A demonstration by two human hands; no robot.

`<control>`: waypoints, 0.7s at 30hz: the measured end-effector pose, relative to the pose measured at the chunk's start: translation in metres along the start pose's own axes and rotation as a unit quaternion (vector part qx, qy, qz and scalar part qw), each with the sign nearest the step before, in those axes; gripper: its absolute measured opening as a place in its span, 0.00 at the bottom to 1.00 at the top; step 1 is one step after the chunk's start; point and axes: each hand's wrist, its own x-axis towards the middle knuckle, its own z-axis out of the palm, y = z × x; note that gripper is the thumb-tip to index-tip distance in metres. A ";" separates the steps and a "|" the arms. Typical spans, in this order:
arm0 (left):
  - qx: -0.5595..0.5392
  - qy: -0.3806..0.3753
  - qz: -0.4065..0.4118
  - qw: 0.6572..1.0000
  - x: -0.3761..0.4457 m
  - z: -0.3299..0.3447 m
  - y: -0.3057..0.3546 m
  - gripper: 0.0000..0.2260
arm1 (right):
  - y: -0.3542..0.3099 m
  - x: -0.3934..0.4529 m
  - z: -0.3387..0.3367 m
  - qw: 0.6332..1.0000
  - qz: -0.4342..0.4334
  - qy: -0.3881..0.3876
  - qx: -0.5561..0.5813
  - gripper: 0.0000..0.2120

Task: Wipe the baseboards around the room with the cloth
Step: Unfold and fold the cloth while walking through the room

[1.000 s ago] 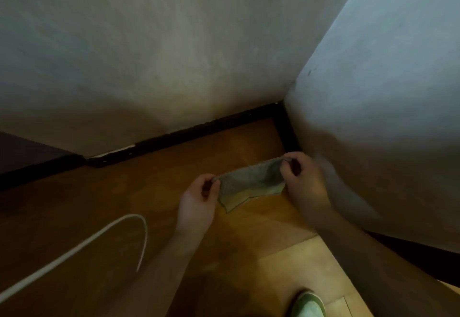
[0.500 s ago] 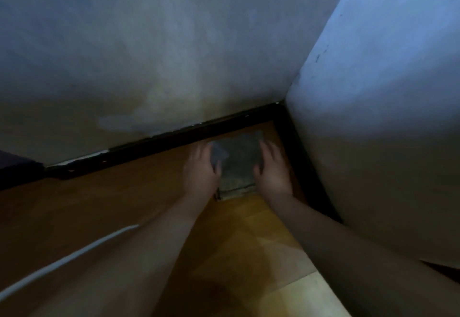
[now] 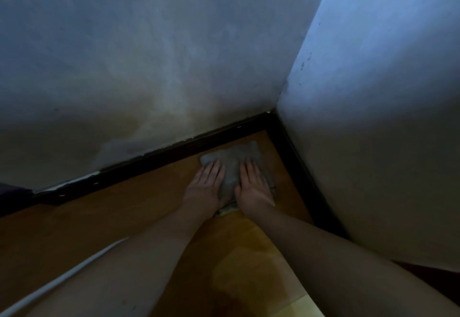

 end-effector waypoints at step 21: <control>-0.031 -0.078 -0.028 0.996 0.052 -0.040 0.031 0.36 | 0.049 0.043 -0.035 0.996 0.007 -0.088 -0.029 0.31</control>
